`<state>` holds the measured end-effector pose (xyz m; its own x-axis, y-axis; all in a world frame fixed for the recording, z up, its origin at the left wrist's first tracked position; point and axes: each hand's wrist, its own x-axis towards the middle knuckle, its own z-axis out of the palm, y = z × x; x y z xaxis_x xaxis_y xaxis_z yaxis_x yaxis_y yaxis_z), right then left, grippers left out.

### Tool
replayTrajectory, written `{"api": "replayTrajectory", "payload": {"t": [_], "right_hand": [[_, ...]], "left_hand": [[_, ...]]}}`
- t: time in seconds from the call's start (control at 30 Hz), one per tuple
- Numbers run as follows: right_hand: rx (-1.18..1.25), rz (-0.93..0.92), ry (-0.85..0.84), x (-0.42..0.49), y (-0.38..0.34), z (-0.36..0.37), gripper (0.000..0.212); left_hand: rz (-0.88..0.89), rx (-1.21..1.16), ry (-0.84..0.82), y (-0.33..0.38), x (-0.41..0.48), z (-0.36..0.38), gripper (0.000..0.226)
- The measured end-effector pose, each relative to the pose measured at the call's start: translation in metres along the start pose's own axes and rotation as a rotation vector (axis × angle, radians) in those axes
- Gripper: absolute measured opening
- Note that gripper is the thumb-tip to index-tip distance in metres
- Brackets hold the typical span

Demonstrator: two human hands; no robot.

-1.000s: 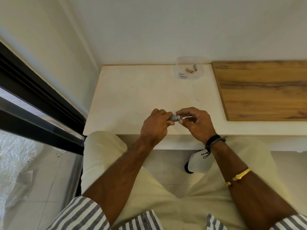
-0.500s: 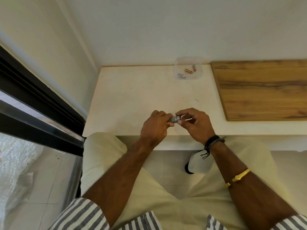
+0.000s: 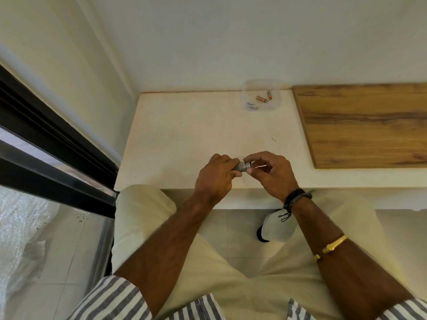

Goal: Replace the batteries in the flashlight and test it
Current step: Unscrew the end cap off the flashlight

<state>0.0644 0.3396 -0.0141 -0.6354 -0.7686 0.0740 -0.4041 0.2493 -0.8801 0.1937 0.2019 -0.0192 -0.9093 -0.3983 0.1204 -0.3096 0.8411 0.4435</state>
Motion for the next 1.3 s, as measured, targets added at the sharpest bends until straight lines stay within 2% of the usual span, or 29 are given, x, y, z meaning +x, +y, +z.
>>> {"api": "replayTrajectory", "payload": {"t": [0.1,0.17,0.27,0.5,0.63,0.73,0.93,1.3], "right_hand": [[0.038,-0.02,-0.016,-0.001,-0.002,-0.001,0.033],[0.041,0.054,0.012,0.0,-0.003,0.0,0.038],[-0.03,0.12,0.024,0.001,-0.001,0.002,0.028],[-0.056,0.012,0.021,0.001,-0.002,-0.001,0.019],[-0.047,-0.052,-0.005,0.002,-0.003,-0.003,0.026],[0.004,-0.015,-0.03,0.002,-0.005,-0.003,0.04],[-0.055,-0.002,0.021,0.004,-0.003,-0.001,0.02],[0.008,-0.088,0.006,0.01,-0.002,-0.008,0.021]], "left_hand": [[0.003,-0.002,0.006,0.0,0.0,0.0,0.026],[0.007,-0.004,0.023,0.0,-0.001,0.0,0.026],[0.016,0.002,0.022,0.0,0.0,0.001,0.025],[0.012,-0.009,0.014,0.001,0.002,0.001,0.025],[0.003,-0.017,0.01,0.001,0.003,0.001,0.023],[0.001,-0.012,0.007,-0.001,0.004,0.001,0.026],[-0.008,-0.043,0.006,0.002,0.005,0.001,0.025],[-0.017,-0.095,-0.001,0.0,0.013,0.005,0.023]]}}
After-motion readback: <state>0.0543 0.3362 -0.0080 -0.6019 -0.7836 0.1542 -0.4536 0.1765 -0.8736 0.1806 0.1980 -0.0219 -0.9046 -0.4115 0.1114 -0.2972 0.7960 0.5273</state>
